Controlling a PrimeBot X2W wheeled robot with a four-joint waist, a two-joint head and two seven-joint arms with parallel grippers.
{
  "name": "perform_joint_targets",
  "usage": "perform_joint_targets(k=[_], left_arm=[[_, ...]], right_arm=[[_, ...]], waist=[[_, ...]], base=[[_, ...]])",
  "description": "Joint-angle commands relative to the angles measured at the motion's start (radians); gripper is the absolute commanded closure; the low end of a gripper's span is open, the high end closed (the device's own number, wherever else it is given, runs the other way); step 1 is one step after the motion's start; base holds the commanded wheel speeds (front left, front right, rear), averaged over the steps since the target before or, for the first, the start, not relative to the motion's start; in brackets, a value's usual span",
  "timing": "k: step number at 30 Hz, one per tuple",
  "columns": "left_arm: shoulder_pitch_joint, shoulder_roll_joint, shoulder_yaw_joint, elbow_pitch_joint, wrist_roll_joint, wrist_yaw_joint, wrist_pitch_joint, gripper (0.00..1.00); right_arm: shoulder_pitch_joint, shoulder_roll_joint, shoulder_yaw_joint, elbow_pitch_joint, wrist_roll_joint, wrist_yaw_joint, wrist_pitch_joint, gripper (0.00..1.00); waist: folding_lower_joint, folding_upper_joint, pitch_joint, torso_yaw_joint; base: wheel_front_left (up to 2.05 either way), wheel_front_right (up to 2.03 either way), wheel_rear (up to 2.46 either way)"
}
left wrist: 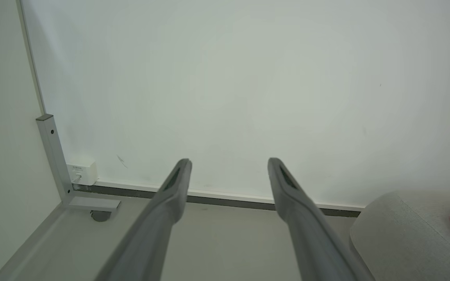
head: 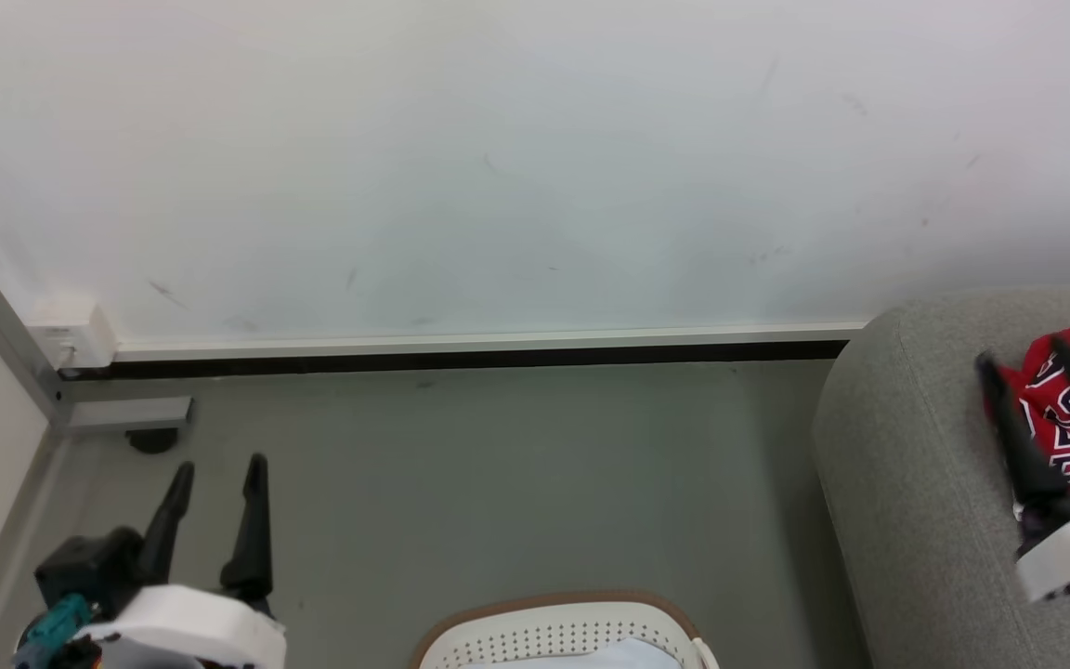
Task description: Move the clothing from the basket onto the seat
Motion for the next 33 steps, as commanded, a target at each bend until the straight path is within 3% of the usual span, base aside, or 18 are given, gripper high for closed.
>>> perform_joint_targets(k=[1, 14, 24, 33], left_arm=[[0.02, -0.005, 0.008, 0.002, 0.014, -0.005, -0.002, 0.0], [0.146, -0.209, 0.218, 0.007, 0.244, -0.15, -0.002, 0.0], [0.173, -0.295, 0.314, 0.055, 0.367, -0.258, -0.002, 0.0], [0.167, -0.331, 0.357, 0.087, 0.413, -0.304, -0.002, 0.0]], right_arm=[[0.025, 0.013, -0.006, -0.008, -0.013, -0.002, -0.01, 0.0], [0.304, 0.308, -0.132, -0.023, -0.275, -0.002, -0.194, 0.0], [0.316, 0.377, -0.129, 0.016, -0.345, -0.002, -0.2, 0.0], [0.308, 0.401, -0.135, 0.03, -0.355, -0.002, -0.2, 0.0]], waist=[[0.0002, 0.0, 0.001, -0.001], [0.0002, 0.0, 0.005, -0.001], [0.0002, 0.0, 0.013, -0.024], [0.0002, 0.0, 0.012, -0.026]], base=[[0.0, 0.0, 0.0], [0.0, 0.0, 0.0], [0.0, 0.0, 0.0], [0.0, 0.0, 0.0]])
